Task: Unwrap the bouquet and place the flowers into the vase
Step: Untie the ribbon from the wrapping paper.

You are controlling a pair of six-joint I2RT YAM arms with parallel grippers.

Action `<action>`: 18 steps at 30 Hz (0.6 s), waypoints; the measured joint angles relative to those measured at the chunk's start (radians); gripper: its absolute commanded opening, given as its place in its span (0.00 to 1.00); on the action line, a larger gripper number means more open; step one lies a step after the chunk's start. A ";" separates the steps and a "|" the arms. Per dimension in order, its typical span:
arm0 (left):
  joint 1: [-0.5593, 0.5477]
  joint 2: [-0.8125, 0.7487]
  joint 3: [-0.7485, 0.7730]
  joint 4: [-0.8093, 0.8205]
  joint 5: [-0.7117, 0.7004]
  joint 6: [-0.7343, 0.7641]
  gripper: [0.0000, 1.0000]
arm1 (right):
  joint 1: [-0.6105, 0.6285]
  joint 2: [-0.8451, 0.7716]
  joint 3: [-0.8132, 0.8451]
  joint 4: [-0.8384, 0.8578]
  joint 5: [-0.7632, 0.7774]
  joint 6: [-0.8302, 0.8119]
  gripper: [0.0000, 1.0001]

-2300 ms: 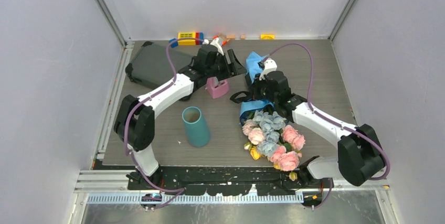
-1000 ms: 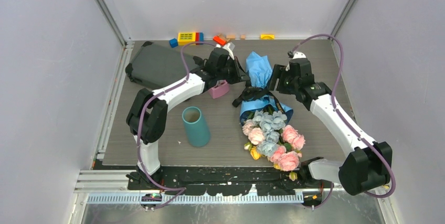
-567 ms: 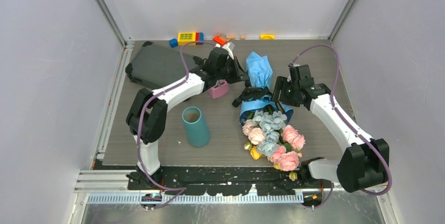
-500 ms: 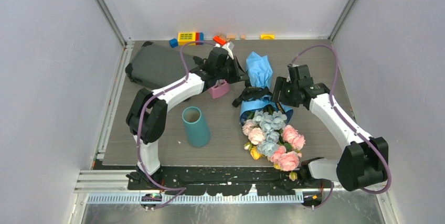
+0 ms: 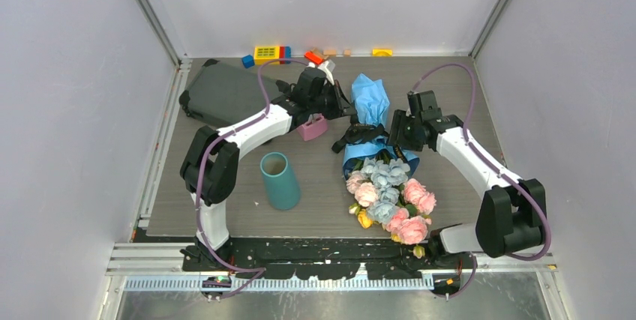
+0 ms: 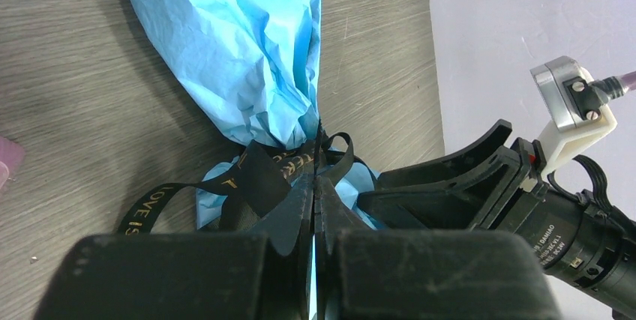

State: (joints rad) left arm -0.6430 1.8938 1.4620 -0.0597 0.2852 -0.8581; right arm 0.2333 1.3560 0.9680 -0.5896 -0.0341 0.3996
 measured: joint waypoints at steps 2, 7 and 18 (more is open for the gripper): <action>0.000 0.000 0.000 0.000 0.003 0.000 0.00 | 0.000 0.009 0.001 0.018 0.000 0.000 0.50; 0.000 0.000 0.000 0.000 0.006 0.001 0.00 | 0.000 0.049 0.003 0.047 0.000 -0.004 0.24; 0.000 0.000 0.000 -0.002 0.016 0.037 0.00 | 0.008 0.024 0.002 0.116 0.097 -0.039 0.00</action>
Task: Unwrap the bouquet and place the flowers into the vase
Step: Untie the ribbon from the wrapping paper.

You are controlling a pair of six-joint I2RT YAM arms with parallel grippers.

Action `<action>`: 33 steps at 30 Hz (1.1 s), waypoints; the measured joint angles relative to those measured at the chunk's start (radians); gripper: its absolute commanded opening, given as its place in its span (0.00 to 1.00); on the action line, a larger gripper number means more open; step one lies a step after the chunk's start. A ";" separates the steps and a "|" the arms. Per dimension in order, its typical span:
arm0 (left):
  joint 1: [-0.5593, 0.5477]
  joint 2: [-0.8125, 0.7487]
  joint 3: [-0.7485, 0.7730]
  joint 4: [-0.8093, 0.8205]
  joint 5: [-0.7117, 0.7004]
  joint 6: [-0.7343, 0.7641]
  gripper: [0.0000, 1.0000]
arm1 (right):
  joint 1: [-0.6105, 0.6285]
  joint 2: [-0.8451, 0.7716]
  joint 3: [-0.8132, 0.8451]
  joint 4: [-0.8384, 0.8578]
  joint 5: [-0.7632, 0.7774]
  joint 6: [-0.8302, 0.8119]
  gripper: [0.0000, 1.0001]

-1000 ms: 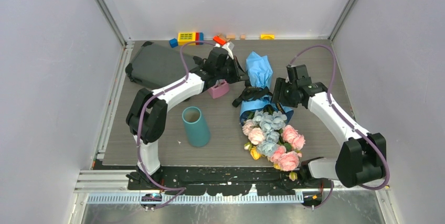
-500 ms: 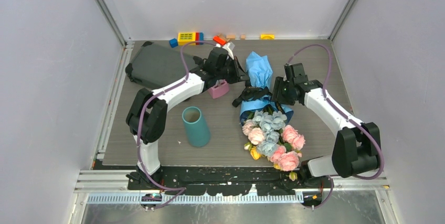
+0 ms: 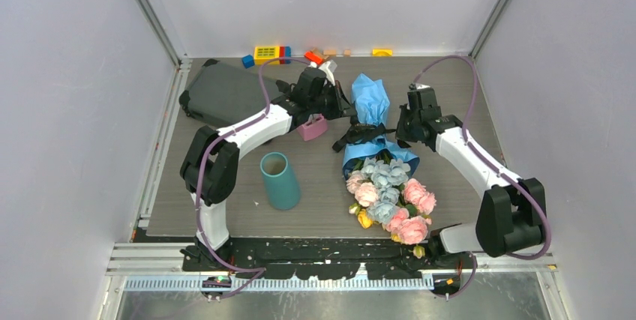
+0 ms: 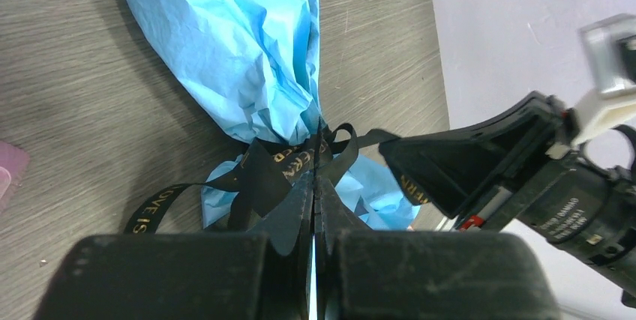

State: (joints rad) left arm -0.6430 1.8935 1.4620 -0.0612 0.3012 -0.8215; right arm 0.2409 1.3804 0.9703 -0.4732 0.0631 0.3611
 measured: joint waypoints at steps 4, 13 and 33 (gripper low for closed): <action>0.000 -0.001 0.000 -0.004 0.006 0.020 0.00 | 0.032 -0.042 -0.008 0.058 0.074 -0.025 0.00; 0.000 -0.035 -0.008 -0.018 -0.005 0.074 0.00 | 0.160 -0.032 -0.017 0.134 0.300 -0.103 0.00; 0.002 -0.122 -0.052 -0.073 -0.074 0.211 0.00 | 0.233 0.128 0.020 0.158 0.689 -0.079 0.00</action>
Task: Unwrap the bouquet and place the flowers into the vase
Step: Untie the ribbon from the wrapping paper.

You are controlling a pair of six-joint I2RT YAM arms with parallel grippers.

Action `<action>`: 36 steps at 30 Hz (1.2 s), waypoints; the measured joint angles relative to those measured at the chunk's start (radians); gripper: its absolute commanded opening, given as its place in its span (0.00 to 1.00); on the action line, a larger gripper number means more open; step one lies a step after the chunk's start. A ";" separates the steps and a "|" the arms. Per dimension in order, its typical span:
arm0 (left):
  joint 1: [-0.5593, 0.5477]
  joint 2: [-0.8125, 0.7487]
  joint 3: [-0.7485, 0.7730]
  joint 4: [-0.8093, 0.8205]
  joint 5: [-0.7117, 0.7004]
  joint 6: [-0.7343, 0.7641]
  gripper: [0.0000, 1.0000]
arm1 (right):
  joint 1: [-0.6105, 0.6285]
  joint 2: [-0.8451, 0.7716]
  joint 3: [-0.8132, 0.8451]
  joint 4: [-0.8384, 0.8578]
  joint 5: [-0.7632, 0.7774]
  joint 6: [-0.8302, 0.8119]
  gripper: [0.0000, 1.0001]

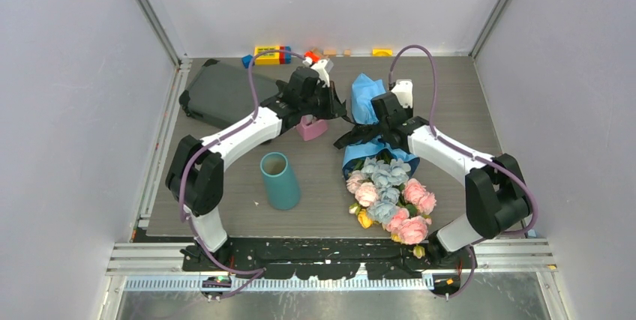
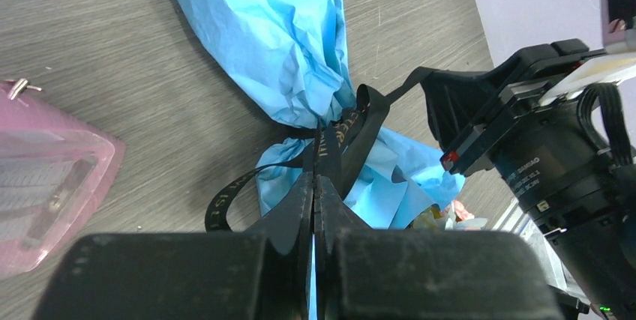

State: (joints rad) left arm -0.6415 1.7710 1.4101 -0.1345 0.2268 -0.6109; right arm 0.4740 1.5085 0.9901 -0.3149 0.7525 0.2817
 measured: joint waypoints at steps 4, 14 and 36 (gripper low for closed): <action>0.011 -0.008 -0.023 0.002 0.001 -0.001 0.00 | -0.017 0.003 0.004 -0.001 0.009 0.016 0.00; 0.047 -0.025 -0.091 0.006 0.013 -0.004 0.00 | -0.137 0.003 0.003 -0.007 -0.042 0.070 0.00; 0.141 -0.159 -0.179 0.022 0.070 0.071 0.00 | -0.310 -0.023 -0.001 -0.007 -0.109 0.100 0.00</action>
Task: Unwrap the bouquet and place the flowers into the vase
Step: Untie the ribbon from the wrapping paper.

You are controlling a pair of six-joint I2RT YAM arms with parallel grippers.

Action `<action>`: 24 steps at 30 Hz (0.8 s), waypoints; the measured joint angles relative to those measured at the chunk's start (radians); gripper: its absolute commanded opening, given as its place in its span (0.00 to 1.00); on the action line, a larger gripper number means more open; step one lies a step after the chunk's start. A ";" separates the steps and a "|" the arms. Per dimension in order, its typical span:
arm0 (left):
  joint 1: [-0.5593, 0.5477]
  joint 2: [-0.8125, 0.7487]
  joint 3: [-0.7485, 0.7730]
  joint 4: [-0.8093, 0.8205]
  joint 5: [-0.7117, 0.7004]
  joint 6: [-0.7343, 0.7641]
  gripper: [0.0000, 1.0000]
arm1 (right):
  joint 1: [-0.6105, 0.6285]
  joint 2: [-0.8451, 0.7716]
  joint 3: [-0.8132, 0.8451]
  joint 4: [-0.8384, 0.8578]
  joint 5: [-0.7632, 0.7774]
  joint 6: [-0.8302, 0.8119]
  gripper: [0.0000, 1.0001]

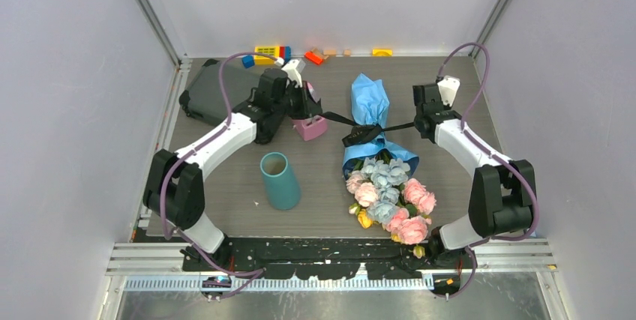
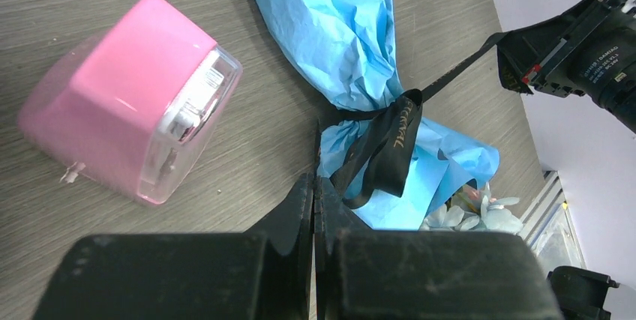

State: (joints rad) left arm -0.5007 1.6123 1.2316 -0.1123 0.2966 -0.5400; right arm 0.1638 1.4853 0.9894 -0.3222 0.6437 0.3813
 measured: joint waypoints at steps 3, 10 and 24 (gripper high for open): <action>0.011 -0.016 -0.010 0.000 0.003 0.002 0.00 | -0.018 0.000 0.000 0.000 0.000 0.000 0.00; 0.051 -0.043 -0.046 -0.014 0.007 0.002 0.00 | -0.071 -0.027 -0.019 -0.002 -0.003 0.007 0.00; 0.121 -0.114 -0.116 -0.036 0.014 0.003 0.00 | -0.130 -0.045 -0.043 -0.008 -0.022 0.026 0.00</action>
State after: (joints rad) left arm -0.3801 1.4986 1.1160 -0.1482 0.3111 -0.5373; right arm 0.0341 1.4399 0.9459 -0.3302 0.6220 0.4072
